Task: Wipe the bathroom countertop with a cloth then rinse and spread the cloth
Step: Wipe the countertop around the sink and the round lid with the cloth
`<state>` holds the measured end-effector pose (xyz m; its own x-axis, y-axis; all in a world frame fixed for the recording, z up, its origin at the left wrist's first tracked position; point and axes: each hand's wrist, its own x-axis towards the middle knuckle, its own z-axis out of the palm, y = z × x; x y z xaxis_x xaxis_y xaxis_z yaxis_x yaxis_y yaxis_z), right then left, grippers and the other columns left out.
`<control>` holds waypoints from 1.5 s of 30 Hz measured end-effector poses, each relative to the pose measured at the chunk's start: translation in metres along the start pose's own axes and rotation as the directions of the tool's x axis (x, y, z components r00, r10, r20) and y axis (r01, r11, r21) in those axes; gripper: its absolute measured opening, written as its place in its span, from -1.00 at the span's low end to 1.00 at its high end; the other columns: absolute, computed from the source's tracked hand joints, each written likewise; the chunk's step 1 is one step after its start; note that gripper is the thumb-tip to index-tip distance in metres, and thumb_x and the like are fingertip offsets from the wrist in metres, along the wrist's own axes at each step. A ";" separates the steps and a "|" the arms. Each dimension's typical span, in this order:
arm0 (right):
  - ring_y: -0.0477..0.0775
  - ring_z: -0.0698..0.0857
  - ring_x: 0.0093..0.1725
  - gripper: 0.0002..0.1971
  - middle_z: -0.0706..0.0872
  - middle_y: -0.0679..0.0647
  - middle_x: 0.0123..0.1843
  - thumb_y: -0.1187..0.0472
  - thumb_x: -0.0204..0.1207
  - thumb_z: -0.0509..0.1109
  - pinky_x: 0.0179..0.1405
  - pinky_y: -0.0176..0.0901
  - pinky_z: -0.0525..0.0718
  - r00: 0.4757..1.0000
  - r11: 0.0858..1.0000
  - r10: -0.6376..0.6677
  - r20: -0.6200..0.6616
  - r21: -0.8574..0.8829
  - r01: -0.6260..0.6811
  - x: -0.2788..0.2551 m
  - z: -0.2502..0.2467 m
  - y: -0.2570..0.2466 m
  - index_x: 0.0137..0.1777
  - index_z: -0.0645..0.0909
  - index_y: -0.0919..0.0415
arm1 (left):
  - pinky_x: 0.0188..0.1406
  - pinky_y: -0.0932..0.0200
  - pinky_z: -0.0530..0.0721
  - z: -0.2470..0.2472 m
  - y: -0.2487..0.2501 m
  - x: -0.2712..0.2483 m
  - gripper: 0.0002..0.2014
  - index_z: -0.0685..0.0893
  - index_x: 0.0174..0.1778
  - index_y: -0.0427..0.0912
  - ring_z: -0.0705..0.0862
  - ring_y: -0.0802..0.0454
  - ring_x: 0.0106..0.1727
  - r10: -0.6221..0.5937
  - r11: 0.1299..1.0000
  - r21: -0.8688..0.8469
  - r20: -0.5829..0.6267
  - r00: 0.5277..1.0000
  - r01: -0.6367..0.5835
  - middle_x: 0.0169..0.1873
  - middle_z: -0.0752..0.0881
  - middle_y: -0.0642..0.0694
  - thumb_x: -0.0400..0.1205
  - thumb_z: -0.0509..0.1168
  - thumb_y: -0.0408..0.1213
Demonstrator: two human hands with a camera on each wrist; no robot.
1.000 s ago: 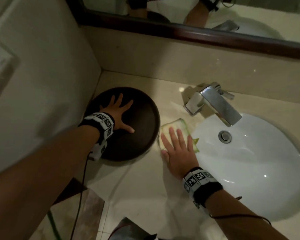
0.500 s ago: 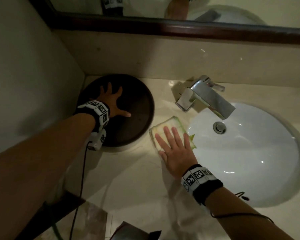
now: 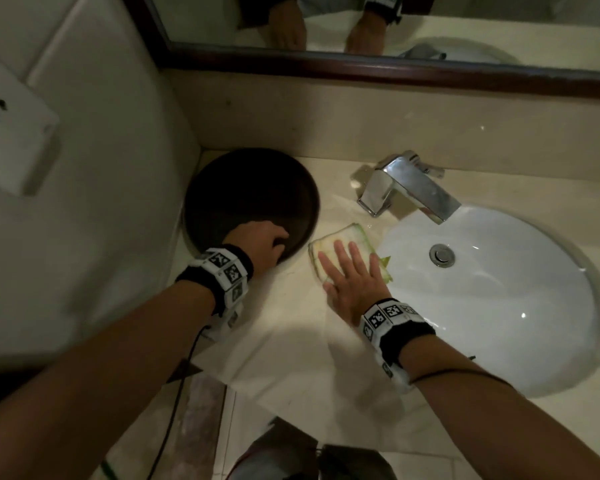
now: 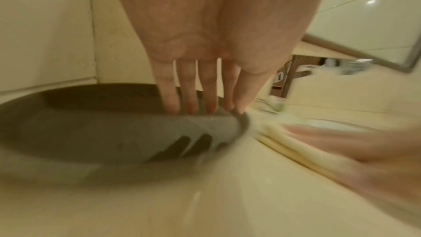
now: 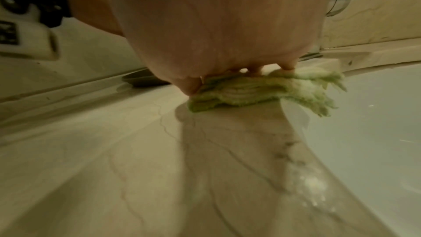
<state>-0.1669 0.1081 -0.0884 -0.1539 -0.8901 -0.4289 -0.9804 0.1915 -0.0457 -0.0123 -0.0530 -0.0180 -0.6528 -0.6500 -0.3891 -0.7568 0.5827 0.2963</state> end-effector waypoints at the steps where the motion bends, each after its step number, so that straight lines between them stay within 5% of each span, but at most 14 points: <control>1: 0.25 -0.31 0.69 -0.39 -0.38 0.08 0.72 -0.06 0.70 -0.18 0.61 0.40 -0.15 1.000 1.000 -0.006 0.007 0.005 0.006 -0.001 -0.004 -0.001 0.68 -0.36 -0.11 | 0.42 0.00 0.48 0.005 0.006 -0.012 -0.65 0.59 0.41 0.01 0.55 -0.09 0.37 0.011 1.000 -0.011 -0.007 1.000 -0.011 0.38 0.59 -0.04 0.71 0.17 -0.14; 9: 0.20 -0.31 0.70 -0.33 -0.32 0.03 0.74 -0.17 0.66 -0.01 0.62 0.35 -0.22 0.985 0.988 -0.157 0.067 -0.002 0.158 -0.046 0.004 -0.004 0.69 -0.22 -0.19 | 0.41 0.12 0.39 0.064 0.023 -0.082 -0.70 0.63 0.32 0.01 0.49 0.02 0.37 -0.012 0.994 -0.113 -0.133 0.991 -0.003 0.33 0.59 0.04 0.68 0.19 -0.16; 21: 0.11 -0.24 0.71 -0.45 -0.15 -0.06 0.75 0.09 0.65 0.06 0.64 0.27 -0.32 0.911 0.909 -0.405 0.076 0.137 0.393 -0.120 0.029 0.016 0.64 0.21 -0.22 | 0.20 0.16 0.50 0.112 0.072 -0.121 -0.70 0.61 0.33 0.06 0.61 0.03 0.20 0.013 0.987 -0.157 0.018 1.000 -0.011 0.19 0.68 0.07 0.68 0.23 -0.05; 26: 0.18 -0.20 0.72 -0.37 -0.05 -0.02 0.75 0.04 0.55 -0.19 0.58 0.26 -0.39 0.898 0.893 -0.435 0.068 0.164 0.420 -0.143 0.038 0.019 0.64 0.27 -0.15 | 0.10 0.16 0.57 0.120 0.089 -0.131 -0.77 0.63 0.18 0.06 0.66 0.03 0.11 -0.007 0.999 -0.034 0.065 0.998 0.009 0.09 0.71 0.08 0.65 0.26 -0.02; 30: 0.18 -0.21 0.72 -0.36 -0.08 0.00 0.75 0.31 0.61 0.12 0.60 0.23 -0.39 0.901 0.892 -0.430 0.050 0.178 0.416 -0.161 0.046 0.019 0.67 0.21 -0.11 | 0.10 0.11 0.62 0.123 0.101 -0.137 -0.79 0.64 0.14 0.04 0.69 0.01 0.07 -0.037 0.999 0.007 0.140 0.990 0.036 0.06 0.74 0.07 0.63 0.28 -0.03; 36: 0.10 -0.20 0.72 -0.26 -0.06 -0.07 0.75 0.41 0.47 0.19 0.59 0.12 -0.39 0.896 0.882 -0.441 0.045 0.205 0.424 -0.177 0.053 0.023 0.64 0.26 -0.13 | 0.10 0.09 0.65 0.129 0.115 -0.144 -0.78 0.70 0.06 0.06 0.69 -0.01 0.05 -0.082 0.995 0.076 0.253 0.964 0.065 0.01 0.77 0.03 0.55 0.34 0.00; 42: 0.07 -0.14 0.72 -0.37 0.00 -0.08 0.75 0.32 0.55 0.18 0.65 0.13 -0.25 0.871 0.868 -0.485 0.080 0.166 0.468 -0.190 0.053 0.026 0.62 0.31 -0.07 | 0.05 0.05 0.69 0.137 0.130 -0.157 -0.75 0.74 0.00 -0.01 0.71 -0.06 0.00 -0.063 0.987 0.161 0.308 0.949 0.014 -0.04 0.77 -0.04 0.58 0.28 0.03; 45: 0.08 0.17 0.64 -0.50 0.31 0.00 0.63 0.37 0.53 0.20 0.64 0.07 0.10 0.876 0.842 -0.482 -0.038 0.258 0.474 -0.190 0.053 0.031 0.45 0.53 0.05 | 0.05 0.03 0.67 0.133 0.135 -0.158 -0.75 0.70 0.01 -0.03 0.68 -0.08 0.04 -0.052 0.979 0.203 0.298 0.953 -0.010 -0.03 0.73 -0.06 0.62 0.23 0.03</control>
<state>-0.1618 0.3047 -0.0559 0.3329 -0.8873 -0.3192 -0.8667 -0.1545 -0.4744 -0.0065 0.1935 -0.0327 -0.5730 -0.5043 -0.6460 -0.7273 0.6762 0.1173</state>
